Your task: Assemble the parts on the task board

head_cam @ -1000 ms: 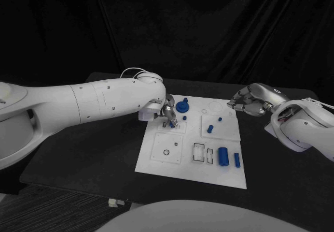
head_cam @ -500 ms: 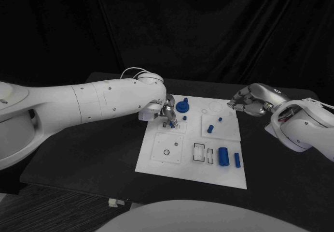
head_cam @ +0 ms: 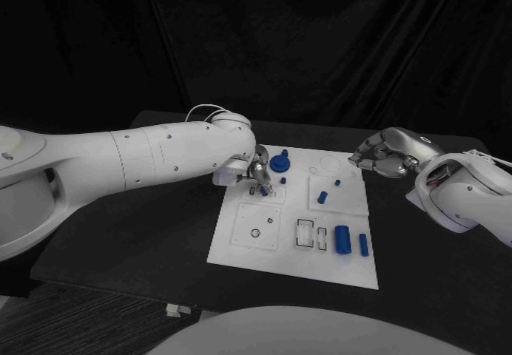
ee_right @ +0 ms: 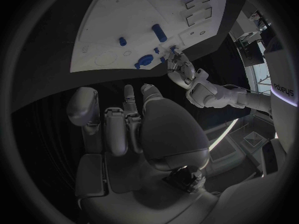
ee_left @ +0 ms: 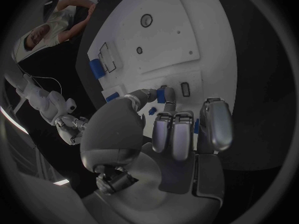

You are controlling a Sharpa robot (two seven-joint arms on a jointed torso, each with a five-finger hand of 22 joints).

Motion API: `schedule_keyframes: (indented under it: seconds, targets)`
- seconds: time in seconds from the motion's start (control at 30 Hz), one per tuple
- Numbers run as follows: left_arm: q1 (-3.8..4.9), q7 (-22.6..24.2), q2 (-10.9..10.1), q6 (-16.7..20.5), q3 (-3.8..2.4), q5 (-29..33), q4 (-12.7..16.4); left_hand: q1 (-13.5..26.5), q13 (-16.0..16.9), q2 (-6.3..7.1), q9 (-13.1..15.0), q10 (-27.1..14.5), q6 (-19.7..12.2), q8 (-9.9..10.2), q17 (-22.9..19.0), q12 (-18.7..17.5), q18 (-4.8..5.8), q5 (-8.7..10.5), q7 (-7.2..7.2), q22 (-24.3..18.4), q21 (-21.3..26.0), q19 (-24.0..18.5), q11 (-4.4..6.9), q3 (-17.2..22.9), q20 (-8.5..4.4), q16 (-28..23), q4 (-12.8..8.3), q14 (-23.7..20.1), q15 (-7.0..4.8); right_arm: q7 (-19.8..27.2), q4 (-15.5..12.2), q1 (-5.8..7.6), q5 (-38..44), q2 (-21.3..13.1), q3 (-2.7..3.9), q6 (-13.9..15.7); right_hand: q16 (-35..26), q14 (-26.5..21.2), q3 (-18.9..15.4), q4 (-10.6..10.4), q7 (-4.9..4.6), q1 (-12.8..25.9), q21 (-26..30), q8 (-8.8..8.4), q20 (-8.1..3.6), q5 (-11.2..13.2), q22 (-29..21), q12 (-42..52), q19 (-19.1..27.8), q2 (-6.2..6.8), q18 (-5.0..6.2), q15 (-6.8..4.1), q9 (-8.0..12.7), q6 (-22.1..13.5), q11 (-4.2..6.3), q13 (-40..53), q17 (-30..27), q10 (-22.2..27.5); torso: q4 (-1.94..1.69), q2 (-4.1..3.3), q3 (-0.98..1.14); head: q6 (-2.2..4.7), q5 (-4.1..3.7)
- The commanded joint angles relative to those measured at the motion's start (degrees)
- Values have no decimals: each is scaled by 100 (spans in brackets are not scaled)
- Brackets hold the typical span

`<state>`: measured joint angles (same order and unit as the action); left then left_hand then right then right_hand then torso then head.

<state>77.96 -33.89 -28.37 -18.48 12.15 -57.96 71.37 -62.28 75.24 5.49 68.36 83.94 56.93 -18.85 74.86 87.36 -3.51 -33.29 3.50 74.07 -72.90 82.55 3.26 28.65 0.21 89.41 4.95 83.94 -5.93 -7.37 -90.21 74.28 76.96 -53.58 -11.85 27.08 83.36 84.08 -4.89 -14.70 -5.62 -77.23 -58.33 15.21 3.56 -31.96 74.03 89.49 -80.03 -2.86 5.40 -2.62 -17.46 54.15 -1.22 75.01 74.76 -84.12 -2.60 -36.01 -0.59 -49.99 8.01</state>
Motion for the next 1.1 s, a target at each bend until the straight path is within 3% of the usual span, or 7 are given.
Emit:
schedule_keyframes:
  seconds: [0.03, 1.1]
  targets:
    - [-12, 92, 11, -51, -4, -10, 16, -186, 1220, -304, 92, 440, 302, -143, 1495, -48, -23, -394, -279, 1095, -28, 34, 31, 938, -4, 47, -291, 598, -39, -116, -7, -11, 17, -5, 4, -17, -79, 395, 118, 18, 45, -142, 112, 68, -42, -143, 781, 51, 15, -54, 73, -47, -81, 12, 47, 1499, 740, -588, 1, -1, -1, -1, 2]
    - [-65, 61, 42, -78, -4, -10, -62, -179, 1205, -309, 87, 431, 311, -132, 1472, -67, -27, -390, -278, 1090, -12, 28, 30, 931, -4, 33, -301, 589, -40, -119, 7, -11, 17, 6, 4, -38, -93, 391, 143, 24, 40, -169, 126, 70, -42, -145, 779, 51, 17, -48, 74, -45, -86, 12, 43, 1499, 726, -588, 0, -2, 0, -1, 10]
